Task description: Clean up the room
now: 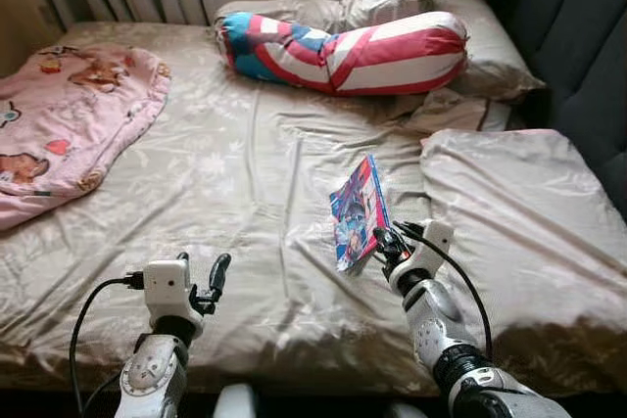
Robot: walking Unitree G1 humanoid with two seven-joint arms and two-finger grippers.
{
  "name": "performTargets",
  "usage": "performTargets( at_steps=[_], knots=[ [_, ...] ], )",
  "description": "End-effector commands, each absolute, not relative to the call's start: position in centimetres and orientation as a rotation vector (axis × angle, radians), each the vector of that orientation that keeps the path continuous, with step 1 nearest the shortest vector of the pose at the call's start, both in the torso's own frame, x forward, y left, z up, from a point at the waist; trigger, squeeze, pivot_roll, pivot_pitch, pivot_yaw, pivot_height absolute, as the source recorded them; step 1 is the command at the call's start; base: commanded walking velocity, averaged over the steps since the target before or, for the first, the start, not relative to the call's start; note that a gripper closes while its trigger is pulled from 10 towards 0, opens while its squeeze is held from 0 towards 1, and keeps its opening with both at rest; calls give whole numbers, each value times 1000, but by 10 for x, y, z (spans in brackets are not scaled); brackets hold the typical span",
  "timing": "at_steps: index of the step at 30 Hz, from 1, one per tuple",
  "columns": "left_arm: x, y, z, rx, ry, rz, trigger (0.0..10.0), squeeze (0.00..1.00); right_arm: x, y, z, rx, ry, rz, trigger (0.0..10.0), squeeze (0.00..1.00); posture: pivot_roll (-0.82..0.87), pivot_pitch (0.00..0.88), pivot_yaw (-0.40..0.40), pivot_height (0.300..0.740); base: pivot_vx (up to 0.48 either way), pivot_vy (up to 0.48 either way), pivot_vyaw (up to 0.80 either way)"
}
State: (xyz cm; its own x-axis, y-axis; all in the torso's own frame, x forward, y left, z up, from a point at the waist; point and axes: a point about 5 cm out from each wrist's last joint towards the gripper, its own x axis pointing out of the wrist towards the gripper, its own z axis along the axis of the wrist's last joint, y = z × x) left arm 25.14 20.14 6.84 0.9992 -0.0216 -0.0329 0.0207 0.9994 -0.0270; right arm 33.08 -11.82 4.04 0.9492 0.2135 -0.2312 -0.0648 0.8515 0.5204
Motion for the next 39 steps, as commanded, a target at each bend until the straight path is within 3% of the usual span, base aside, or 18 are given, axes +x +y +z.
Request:
performTargets(
  at_steps=[1,17,33,34,35,36,37,39],
  knots=[
    [249,202,72,-5,38,-42,10000,0,333,-116,43,544,282,139,10000,0,72,128,-5,647,0,0,0],
    [239,206,73,30,76,-66,10000,0,303,-132,4,491,430,15,10000,0,94,168,38,647,0,0,0],
    [237,206,73,30,93,-73,10000,0,301,-145,1,443,432,-29,10000,0,97,173,46,647,0,0,0],
    [237,205,73,28,94,-73,10000,0,301,-146,2,437,430,-27,10000,184,96,172,45,647,0,0,0],
    [238,205,73,28,94,-73,10000,0,301,-146,2,435,429,-25,10000,184,96,172,45,647,0,0,0],
    [238,204,73,28,94,-74,10000,0,301,-146,2,429,428,-24,10000,620,97,173,45,647,0,0,0],
    [238,204,73,27,94,-75,10000,0,301,-146,2,425,427,-26,10000,757,97,173,45,647,0,0,0],
    [237,204,73,27,94,-76,10000,0,302,-148,3,423,421,-42,10000,765,97,173,45,647,0,0,0]
  ],
)
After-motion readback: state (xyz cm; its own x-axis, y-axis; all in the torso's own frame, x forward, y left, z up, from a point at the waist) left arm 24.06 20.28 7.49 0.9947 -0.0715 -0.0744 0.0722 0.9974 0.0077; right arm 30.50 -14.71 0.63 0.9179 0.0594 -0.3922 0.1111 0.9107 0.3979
